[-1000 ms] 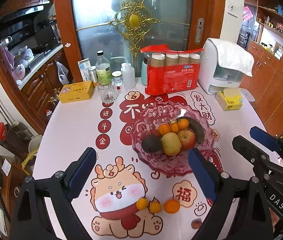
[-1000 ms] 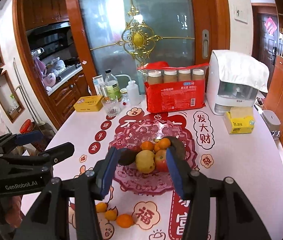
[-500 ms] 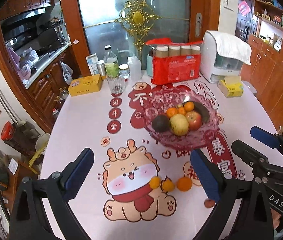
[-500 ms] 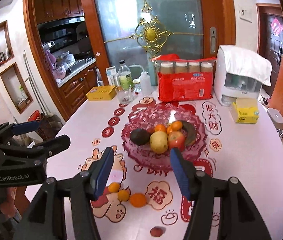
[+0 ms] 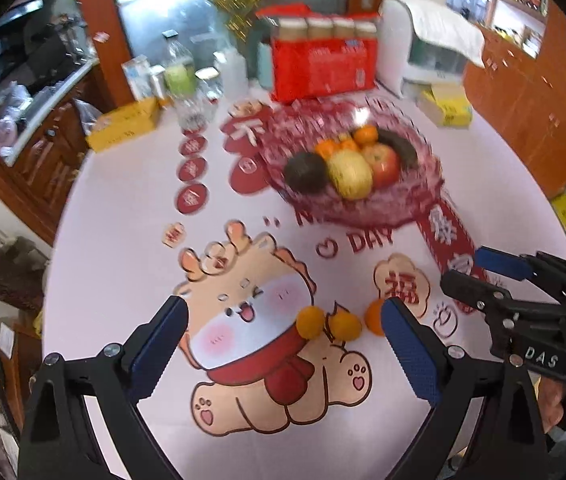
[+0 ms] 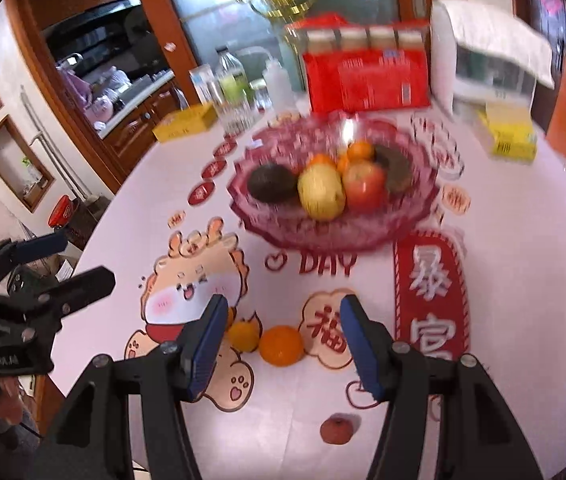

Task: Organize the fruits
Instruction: 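Move the left tool toward small oranges while the right tool reaches an orange, then grasp a small orange with the left tool while the right tool grasps the large orange, then lift both oranges and carry them over the pink bowl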

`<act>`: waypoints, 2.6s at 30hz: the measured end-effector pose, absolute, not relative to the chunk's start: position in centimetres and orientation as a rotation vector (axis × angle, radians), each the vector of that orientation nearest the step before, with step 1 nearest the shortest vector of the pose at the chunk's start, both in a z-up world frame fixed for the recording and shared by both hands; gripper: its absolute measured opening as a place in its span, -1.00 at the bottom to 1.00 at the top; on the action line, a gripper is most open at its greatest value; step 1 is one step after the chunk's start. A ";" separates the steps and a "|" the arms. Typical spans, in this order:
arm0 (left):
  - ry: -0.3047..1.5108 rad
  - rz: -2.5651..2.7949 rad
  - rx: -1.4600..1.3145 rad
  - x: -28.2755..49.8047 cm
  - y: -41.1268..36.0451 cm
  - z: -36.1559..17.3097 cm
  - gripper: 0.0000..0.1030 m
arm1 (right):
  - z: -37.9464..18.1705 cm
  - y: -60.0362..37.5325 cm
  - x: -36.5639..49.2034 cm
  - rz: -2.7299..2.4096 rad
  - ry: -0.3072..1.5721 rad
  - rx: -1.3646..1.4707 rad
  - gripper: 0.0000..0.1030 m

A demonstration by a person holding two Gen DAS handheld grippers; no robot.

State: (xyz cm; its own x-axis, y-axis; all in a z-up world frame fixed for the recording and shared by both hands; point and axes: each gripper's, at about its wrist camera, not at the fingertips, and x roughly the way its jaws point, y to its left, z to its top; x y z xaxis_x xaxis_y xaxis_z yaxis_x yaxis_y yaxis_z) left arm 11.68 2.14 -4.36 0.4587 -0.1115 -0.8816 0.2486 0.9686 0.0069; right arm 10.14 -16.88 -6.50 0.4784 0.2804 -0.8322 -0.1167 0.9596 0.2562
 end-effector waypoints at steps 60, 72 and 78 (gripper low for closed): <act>1.168 -0.424 0.034 13.4 1.6 -8.1 -0.47 | -9.1 -14.8 8.9 0.348 1.111 0.177 -0.18; 0.937 -0.374 0.148 13.4 -0.3 5.3 -0.47 | 2.3 -17.2 9.5 0.350 0.913 0.054 -0.18; 0.835 -0.347 0.220 15.6 -1.1 11.6 -0.47 | 8.8 -18.4 11.7 0.321 0.784 -0.006 -0.18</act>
